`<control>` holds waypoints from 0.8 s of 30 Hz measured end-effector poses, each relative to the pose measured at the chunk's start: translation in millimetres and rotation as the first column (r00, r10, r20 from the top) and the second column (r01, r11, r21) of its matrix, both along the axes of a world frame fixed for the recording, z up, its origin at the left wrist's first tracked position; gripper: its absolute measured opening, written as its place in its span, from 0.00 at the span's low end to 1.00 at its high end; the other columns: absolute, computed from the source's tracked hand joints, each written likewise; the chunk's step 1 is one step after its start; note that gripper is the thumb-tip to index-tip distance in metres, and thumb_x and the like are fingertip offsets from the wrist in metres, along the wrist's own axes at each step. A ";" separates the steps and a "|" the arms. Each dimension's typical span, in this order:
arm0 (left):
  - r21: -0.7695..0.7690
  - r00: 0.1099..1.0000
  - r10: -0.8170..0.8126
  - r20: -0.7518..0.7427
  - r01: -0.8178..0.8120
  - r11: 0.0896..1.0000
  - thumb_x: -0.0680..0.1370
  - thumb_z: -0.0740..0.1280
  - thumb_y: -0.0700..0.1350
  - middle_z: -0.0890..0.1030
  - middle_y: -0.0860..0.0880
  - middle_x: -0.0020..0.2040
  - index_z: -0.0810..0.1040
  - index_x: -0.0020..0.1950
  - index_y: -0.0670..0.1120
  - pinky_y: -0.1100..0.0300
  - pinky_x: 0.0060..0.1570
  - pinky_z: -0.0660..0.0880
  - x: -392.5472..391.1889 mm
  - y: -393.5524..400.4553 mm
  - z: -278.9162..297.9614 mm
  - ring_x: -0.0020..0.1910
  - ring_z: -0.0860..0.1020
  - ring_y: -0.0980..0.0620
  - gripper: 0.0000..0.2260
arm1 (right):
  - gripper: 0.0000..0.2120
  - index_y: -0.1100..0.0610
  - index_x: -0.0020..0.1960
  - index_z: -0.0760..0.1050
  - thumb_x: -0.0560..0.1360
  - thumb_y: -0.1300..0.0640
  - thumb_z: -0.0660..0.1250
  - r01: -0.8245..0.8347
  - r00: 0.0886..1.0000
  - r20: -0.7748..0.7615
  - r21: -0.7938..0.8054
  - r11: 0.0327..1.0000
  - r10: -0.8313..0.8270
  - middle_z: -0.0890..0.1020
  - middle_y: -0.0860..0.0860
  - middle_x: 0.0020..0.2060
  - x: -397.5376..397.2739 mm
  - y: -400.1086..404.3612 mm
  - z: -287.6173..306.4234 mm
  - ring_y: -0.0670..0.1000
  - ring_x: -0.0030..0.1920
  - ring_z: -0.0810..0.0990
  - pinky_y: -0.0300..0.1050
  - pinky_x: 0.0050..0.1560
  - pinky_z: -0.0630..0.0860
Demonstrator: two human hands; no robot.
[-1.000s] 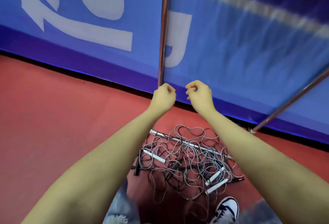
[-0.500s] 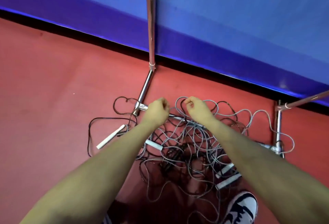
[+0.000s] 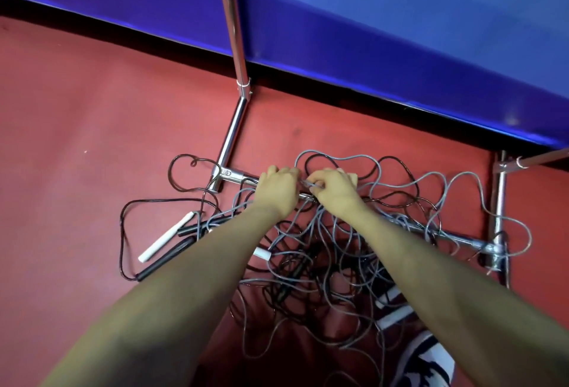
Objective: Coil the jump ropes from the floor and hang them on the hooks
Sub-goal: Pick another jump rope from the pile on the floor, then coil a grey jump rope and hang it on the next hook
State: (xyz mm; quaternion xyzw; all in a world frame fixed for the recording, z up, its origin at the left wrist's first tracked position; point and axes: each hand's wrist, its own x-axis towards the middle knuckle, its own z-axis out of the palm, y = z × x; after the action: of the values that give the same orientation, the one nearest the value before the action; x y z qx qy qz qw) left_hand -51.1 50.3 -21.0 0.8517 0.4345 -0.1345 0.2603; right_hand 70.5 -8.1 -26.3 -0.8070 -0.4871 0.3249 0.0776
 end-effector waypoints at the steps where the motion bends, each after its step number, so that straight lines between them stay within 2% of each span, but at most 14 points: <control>1: 0.056 1.000 -0.003 0.022 0.001 0.998 0.80 0.57 0.42 0.77 0.45 0.60 0.74 0.63 0.45 0.53 0.52 0.65 0.0 -0.4 8.8 0.58 0.69 0.42 0.13 | 0.10 0.50 0.51 0.80 0.75 0.61 0.63 0.010 1.000 -0.002 0.060 0.998 -0.010 0.78 0.49 0.43 -0.1 -2.7 10.6 0.53 0.55 0.71 0.44 0.48 0.55; 3: 0.152 0.996 -0.021 0.082 0.008 0.988 0.81 0.58 0.44 0.78 0.46 0.56 0.77 0.61 0.45 0.54 0.48 0.65 -2.2 1.2 32.4 0.56 0.69 0.43 0.12 | 0.09 0.53 0.50 0.81 0.75 0.62 0.64 0.038 0.999 -0.026 0.181 0.983 -0.034 0.78 0.52 0.42 -1.2 -8.6 33.7 0.55 0.52 0.72 0.45 0.48 0.59; 5: 0.194 0.994 -0.051 0.100 0.031 0.981 0.81 0.59 0.46 0.78 0.47 0.55 0.77 0.61 0.46 0.54 0.48 0.67 -6.5 3.5 62.9 0.56 0.70 0.43 0.12 | 0.08 0.57 0.48 0.81 0.74 0.64 0.65 0.056 0.998 -0.055 0.267 0.962 -0.043 0.77 0.52 0.39 -4.9 -14.8 61.9 0.57 0.48 0.73 0.45 0.48 0.64; 8: 0.122 0.992 0.019 0.123 -0.034 0.992 0.80 0.61 0.48 0.80 0.42 0.53 0.78 0.56 0.44 0.52 0.47 0.73 -16.3 5.0 117.7 0.53 0.76 0.40 0.11 | 0.08 0.59 0.48 0.81 0.73 0.65 0.65 0.057 0.998 -0.035 0.349 0.935 -0.047 0.76 0.54 0.38 -12.8 -22.9 109.3 0.57 0.47 0.73 0.47 0.48 0.68; 10: 0.078 0.976 0.066 0.206 -0.083 0.993 0.79 0.64 0.48 0.82 0.40 0.48 0.79 0.52 0.42 0.52 0.46 0.74 -24.7 3.9 158.4 0.49 0.78 0.39 0.10 | 0.08 0.58 0.49 0.82 0.73 0.64 0.66 0.093 0.996 -0.047 0.402 0.911 -0.081 0.77 0.54 0.39 -17.4 -29.4 142.4 0.56 0.47 0.73 0.49 0.48 0.70; 14: 0.013 0.910 0.100 0.403 -0.115 0.993 0.76 0.69 0.43 0.81 0.42 0.36 0.80 0.41 0.39 0.57 0.41 0.72 -39.3 -6.9 247.9 0.37 0.79 0.45 0.08 | 0.06 0.59 0.47 0.82 0.72 0.63 0.68 0.136 0.990 -0.106 0.524 0.841 -0.094 0.77 0.53 0.36 -28.8 -46.2 211.7 0.55 0.39 0.74 0.49 0.44 0.70; 16: -0.059 0.859 0.148 0.490 -0.136 0.989 0.75 0.69 0.41 0.77 0.47 0.29 0.79 0.38 0.40 0.62 0.34 0.71 -44.5 -17.4 291.7 0.26 0.76 0.55 0.08 | 0.04 0.61 0.46 0.82 0.73 0.63 0.68 0.162 0.985 -0.135 0.549 0.820 -0.104 0.76 0.52 0.35 -35.1 -54.8 251.5 0.50 0.36 0.72 0.45 0.41 0.68; 18: -0.087 0.809 0.178 0.559 -0.156 0.984 0.75 0.69 0.41 0.75 0.51 0.26 0.78 0.37 0.41 0.66 0.29 0.69 -49.5 -30.7 331.6 0.20 0.71 0.61 0.07 | 0.04 0.62 0.45 0.81 0.74 0.62 0.69 0.191 0.981 -0.149 0.577 0.794 -0.128 0.74 0.49 0.34 -40.3 -63.7 290.4 0.47 0.35 0.71 0.39 0.40 0.65; 21: -0.095 0.738 0.196 0.646 -0.177 0.980 0.76 0.69 0.42 0.75 0.50 0.26 0.77 0.36 0.44 0.68 0.26 0.68 -55.2 -52.0 388.4 0.19 0.71 0.61 0.08 | 0.06 0.62 0.45 0.81 0.74 0.59 0.70 0.211 0.977 -0.153 0.586 0.782 -0.149 0.76 0.51 0.37 -43.4 -79.2 342.9 0.49 0.39 0.72 0.38 0.41 0.62; 24: -0.098 0.671 0.192 0.716 -0.176 0.980 0.77 0.68 0.41 0.76 0.49 0.28 0.76 0.35 0.44 0.70 0.25 0.69 -60.1 -72.8 441.3 0.19 0.72 0.62 0.10 | 0.06 0.63 0.47 0.81 0.74 0.59 0.69 0.191 0.979 -0.167 0.557 0.808 -0.117 0.75 0.49 0.35 -44.7 -96.9 386.9 0.50 0.41 0.72 0.39 0.40 0.61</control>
State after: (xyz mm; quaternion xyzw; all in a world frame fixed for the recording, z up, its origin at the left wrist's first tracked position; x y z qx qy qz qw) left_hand -111.2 -22.5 420.3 0.7849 0.3793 0.2334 0.4308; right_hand 25.8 -105.0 360.6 -0.7618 -0.4890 0.2067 0.3714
